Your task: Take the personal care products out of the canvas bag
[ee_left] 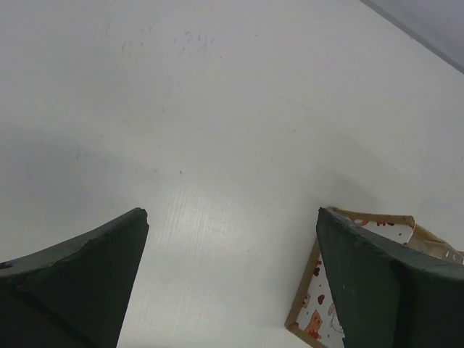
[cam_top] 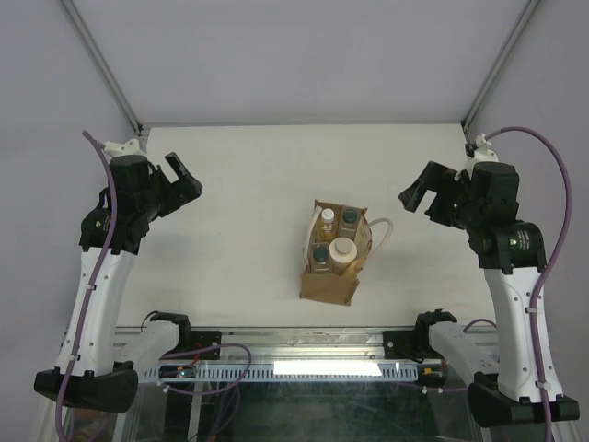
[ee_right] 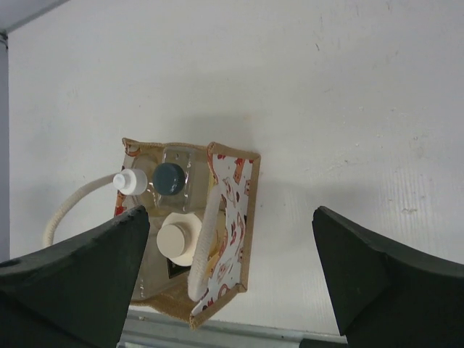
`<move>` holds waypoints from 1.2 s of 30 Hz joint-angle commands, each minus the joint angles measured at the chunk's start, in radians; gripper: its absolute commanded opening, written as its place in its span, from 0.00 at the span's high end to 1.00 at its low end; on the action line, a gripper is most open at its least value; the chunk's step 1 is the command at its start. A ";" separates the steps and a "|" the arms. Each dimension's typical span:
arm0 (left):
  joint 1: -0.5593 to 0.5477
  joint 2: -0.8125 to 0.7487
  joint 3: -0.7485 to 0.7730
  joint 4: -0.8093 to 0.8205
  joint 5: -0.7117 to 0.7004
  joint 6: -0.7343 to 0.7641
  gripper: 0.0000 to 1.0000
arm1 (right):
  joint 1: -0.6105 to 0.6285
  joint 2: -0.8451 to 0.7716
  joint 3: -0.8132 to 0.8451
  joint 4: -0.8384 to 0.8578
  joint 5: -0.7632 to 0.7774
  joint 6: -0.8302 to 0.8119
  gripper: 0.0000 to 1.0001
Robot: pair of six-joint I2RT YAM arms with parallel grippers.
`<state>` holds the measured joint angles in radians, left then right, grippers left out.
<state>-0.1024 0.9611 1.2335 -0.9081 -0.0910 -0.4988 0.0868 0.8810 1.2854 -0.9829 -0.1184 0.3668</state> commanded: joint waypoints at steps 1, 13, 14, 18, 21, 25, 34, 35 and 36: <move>0.015 0.016 0.058 -0.065 0.018 -0.068 0.01 | -0.009 0.014 0.064 -0.072 -0.035 -0.050 0.02; 0.023 0.053 0.071 -0.157 0.029 -0.132 0.01 | -0.006 0.027 0.086 -0.111 -0.069 -0.074 0.03; 0.023 0.049 0.075 -0.157 0.027 -0.129 0.01 | -0.006 0.033 0.092 -0.114 -0.078 -0.073 0.03; 0.023 0.020 0.077 -0.152 0.021 -0.125 0.01 | 0.011 0.060 0.122 -0.118 -0.127 -0.060 0.09; 0.024 -0.009 0.061 -0.122 0.046 -0.130 0.01 | 0.040 0.094 0.150 -0.117 -0.149 -0.044 0.11; 0.025 -0.028 0.048 -0.080 0.100 -0.139 0.01 | 0.098 0.148 0.210 -0.122 -0.154 -0.010 0.11; 0.025 -0.017 0.032 0.000 0.322 -0.094 0.01 | 0.410 0.273 0.294 -0.207 -0.013 0.159 0.12; 0.025 -0.017 0.031 0.009 0.339 -0.084 0.01 | 0.488 0.286 0.298 -0.224 0.029 0.180 0.12; 0.024 -0.014 0.033 0.017 0.358 -0.076 0.01 | 0.547 0.303 0.305 -0.244 0.078 0.203 0.12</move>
<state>-0.0898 0.9516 1.2613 -0.9806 0.1310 -0.6132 0.4534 1.1454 1.5410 -1.1522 -0.1780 0.4629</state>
